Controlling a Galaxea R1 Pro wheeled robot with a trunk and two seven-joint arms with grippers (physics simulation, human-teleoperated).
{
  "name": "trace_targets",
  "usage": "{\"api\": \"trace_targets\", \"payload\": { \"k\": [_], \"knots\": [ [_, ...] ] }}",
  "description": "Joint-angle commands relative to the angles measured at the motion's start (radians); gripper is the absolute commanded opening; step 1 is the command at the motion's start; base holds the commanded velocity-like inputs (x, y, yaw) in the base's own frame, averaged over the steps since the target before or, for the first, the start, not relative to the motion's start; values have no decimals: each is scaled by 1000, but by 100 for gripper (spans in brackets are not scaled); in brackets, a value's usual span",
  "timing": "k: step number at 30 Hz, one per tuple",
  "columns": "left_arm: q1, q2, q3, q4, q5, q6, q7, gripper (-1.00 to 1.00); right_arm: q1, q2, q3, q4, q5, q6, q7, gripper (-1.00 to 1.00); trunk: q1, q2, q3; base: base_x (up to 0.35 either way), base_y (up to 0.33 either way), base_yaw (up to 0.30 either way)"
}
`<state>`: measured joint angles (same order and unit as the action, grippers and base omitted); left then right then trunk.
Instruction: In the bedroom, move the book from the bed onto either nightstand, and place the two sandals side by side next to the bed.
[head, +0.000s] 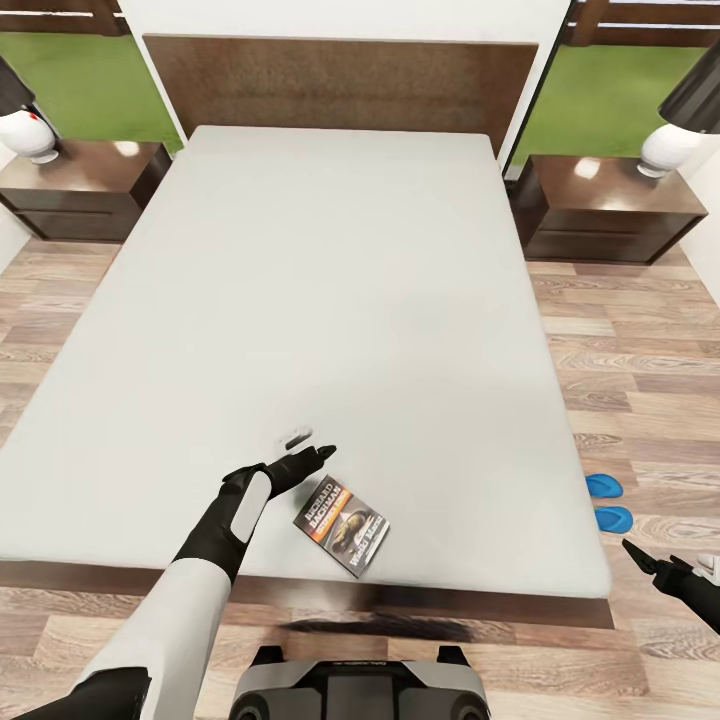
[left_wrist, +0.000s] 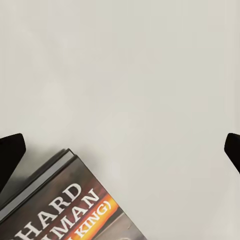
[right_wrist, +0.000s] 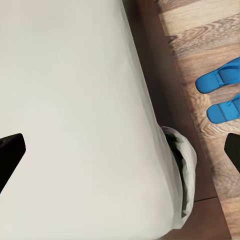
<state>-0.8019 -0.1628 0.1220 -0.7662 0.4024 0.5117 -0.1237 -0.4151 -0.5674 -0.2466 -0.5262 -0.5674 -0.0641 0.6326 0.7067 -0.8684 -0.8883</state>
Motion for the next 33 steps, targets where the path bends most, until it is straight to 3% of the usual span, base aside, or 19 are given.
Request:
{"api": "trace_targets", "payload": {
  "k": [1,11,33],
  "knots": [
    [0,-1,6,-1,3,7,-4,100,-1,0,0,2,-6,0,6,100,0,-1,-1,0,0,0],
    [0,-1,6,-1,3,7,-5,100,-1,0,0,2,-6,0,6,100,0,-1,-1,-132,-35,0],
    [0,-1,5,-1,2,7,-4,100,-1,0,0,2,-6,0,6,100,0,-1,-1,-4,-1,0]
  ]
}}
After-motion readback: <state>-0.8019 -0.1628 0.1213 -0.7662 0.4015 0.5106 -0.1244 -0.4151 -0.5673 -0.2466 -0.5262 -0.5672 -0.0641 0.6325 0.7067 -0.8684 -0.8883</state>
